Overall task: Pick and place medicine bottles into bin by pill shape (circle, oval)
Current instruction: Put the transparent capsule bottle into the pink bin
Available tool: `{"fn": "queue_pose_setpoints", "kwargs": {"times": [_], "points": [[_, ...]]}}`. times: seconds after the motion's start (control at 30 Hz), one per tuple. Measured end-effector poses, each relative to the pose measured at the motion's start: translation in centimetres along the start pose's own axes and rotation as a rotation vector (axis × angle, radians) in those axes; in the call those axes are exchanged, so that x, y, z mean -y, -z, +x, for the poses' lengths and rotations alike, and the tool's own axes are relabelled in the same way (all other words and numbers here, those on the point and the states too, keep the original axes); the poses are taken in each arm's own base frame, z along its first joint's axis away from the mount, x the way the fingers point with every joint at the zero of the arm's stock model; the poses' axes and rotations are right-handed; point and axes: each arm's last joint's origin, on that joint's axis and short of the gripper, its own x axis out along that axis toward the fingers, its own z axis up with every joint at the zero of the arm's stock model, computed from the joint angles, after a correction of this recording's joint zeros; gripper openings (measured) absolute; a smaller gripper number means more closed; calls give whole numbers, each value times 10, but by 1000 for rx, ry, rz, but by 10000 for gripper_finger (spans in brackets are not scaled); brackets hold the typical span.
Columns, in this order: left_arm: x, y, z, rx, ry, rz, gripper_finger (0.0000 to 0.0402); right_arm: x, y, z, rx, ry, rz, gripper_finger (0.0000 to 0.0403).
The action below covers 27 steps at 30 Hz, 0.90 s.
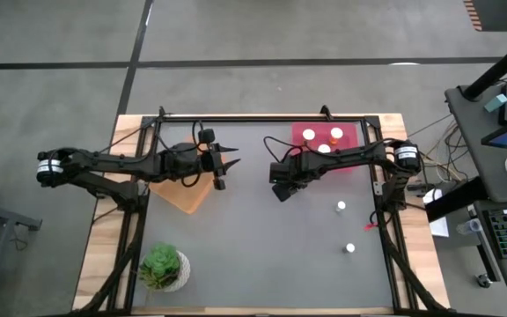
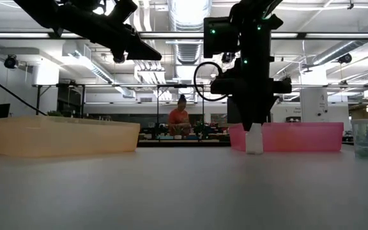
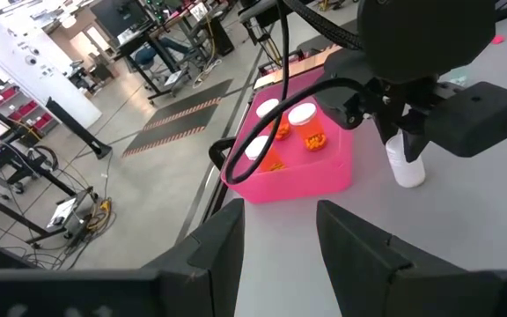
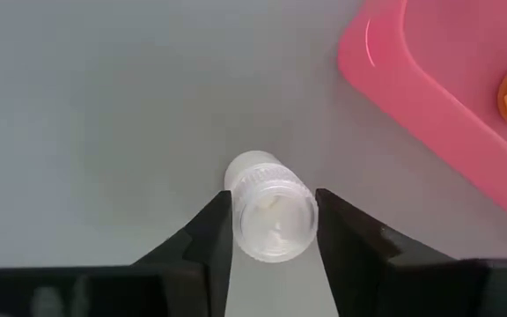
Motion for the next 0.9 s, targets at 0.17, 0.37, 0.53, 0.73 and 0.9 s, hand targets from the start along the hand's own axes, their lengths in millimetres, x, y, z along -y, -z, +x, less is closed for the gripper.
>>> {"fn": "queue_pose_setpoints", "kwargs": {"times": [0.17, 0.37, 0.53, 0.73, 0.9], "points": [[0, 0, 0, 0, 0, 0, 128, 0, 1, -2, -2, -4, -29, 126], [0, 0, 0, 1, 0, 0, 128, 1, 5, -24, 7, -133, -232, 143], [-1, 0, 0, 7, -5, -2, 128, -7, 12, -55, 98, -397, -516, 136], [-1, -1, 0, 13, -8, -4, 128, -14, 20, -92, 431, -639, -674, 138], [-1, -1, 0, 13, -8, -4, 128, -12, 32, -102, 747, -796, -752, 137]]}}
